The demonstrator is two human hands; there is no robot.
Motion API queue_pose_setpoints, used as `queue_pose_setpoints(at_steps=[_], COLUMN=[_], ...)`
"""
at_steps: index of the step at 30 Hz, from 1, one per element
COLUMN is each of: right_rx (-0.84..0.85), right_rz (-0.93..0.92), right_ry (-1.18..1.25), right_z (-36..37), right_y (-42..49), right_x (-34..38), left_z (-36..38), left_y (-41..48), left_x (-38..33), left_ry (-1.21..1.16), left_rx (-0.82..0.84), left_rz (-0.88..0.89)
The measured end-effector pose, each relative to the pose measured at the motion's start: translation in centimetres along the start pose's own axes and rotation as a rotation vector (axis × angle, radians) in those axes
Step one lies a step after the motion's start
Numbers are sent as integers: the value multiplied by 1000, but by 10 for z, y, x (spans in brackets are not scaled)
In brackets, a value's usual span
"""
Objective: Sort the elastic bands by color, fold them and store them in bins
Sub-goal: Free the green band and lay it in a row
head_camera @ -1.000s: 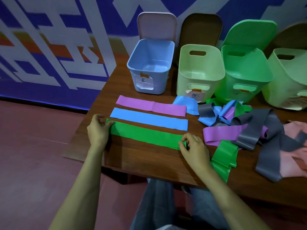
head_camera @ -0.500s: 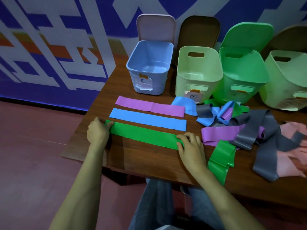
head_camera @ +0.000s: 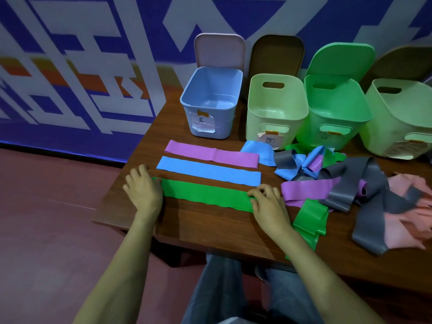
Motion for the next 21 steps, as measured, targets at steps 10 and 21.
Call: queue_pose_setpoints(at_steps=[10, 21], right_rx=[-209, -141], right_rz=[45, 208], right_ry=[-10, -177], right_z=[-58, -74], right_y=[-4, -54], right_x=[-31, -130], left_z=[-1, 6], left_y=[-142, -235], left_x=[-146, -210], left_ry=[-367, -213], left_rx=[170, 544], left_rz=[591, 782])
Point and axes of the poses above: each hand's wrist, its own y-axis towards the middle knuckle, its own z-axis out of the palm, x = y × z, the point moved 3 cm from there along y, towards the middle knuckle, and after that the axes turned 13 degrees about -x, right-handed, at the moved point
